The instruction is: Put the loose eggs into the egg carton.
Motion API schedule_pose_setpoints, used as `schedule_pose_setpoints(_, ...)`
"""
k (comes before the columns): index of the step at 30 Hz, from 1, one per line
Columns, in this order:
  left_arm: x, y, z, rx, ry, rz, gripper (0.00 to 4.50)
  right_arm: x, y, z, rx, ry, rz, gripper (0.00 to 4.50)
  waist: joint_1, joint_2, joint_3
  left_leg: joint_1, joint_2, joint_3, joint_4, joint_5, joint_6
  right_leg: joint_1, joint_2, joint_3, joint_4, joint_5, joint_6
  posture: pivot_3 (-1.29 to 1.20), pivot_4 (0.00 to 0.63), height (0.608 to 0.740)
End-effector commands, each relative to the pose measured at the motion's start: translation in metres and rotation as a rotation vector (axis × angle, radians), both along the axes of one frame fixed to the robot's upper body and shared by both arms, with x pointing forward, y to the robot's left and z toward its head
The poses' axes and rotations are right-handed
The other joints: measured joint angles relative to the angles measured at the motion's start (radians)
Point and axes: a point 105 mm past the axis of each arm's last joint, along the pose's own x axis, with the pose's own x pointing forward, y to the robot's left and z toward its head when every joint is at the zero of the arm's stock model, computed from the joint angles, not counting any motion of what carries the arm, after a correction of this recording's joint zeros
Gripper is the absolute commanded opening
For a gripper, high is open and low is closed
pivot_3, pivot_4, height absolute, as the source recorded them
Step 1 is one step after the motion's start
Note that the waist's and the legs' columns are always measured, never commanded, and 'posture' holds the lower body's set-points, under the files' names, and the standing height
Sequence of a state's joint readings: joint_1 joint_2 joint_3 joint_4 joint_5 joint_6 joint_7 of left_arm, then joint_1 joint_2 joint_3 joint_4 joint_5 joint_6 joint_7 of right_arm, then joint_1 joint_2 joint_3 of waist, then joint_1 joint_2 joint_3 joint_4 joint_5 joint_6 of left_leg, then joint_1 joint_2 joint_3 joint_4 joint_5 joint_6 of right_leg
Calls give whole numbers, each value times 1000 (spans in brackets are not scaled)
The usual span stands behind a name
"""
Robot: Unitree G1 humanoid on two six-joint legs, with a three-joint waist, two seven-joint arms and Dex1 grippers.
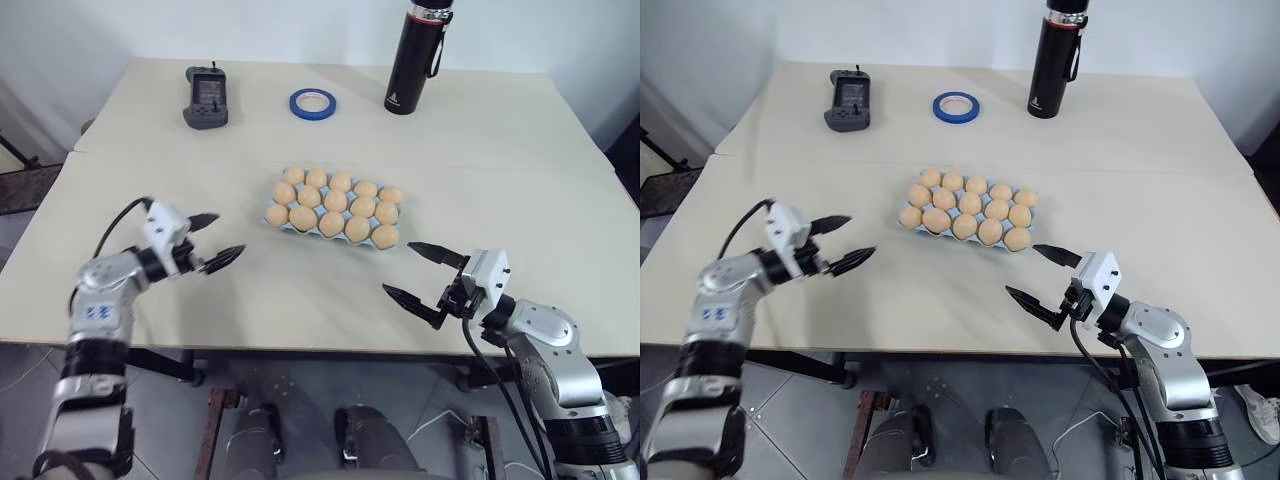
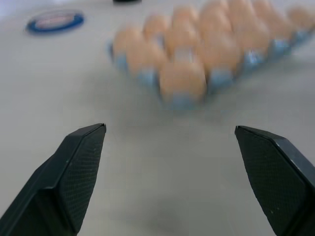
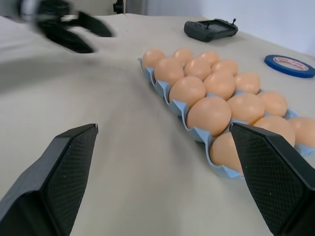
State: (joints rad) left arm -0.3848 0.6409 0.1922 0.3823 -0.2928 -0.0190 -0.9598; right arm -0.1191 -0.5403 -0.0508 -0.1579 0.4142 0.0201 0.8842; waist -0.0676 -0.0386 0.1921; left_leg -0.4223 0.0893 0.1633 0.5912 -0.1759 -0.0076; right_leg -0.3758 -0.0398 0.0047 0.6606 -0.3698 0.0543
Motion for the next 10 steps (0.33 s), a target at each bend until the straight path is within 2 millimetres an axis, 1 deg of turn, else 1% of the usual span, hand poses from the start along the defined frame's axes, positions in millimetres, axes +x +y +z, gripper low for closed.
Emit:
schedule_pose_setpoints(1,-22,17,10,26,-45,16,4472,4,-10,4,-14,-23,-23,4500,6,0,0,0,-1,0,0,-1,0,0,-1,0,0,0,0,0,150,740)
schedule_pose_setpoints(3,-32,22,6,23,-38,46,4472,7,-12,2,-20,-18,-22,4500,11,0,0,0,-2,0,0,-1,1,1,-3,0,0,0,0,0,150,740)
schedule_pose_setpoints(6,-46,25,2,9,-37,90,4472,14,-14,-1,-25,-10,-16,4500,9,0,0,0,-3,-1,0,-1,2,2,-7,-1,-2,1,-1,0,150,740)
schedule_pose_setpoints(8,-52,25,1,-5,-47,126,4472,18,-13,-1,-25,-7,-3,4500,6,0,0,0,-4,0,-2,-1,2,2,-8,0,-3,1,-2,0,150,740)
schedule_pose_setpoints(10,-54,23,2,1,-62,149,4472,20,-12,-1,-23,-6,6,4500,6,0,0,0,-4,1,-3,-1,2,1,-8,-1,-4,1,-2,0,150,740)
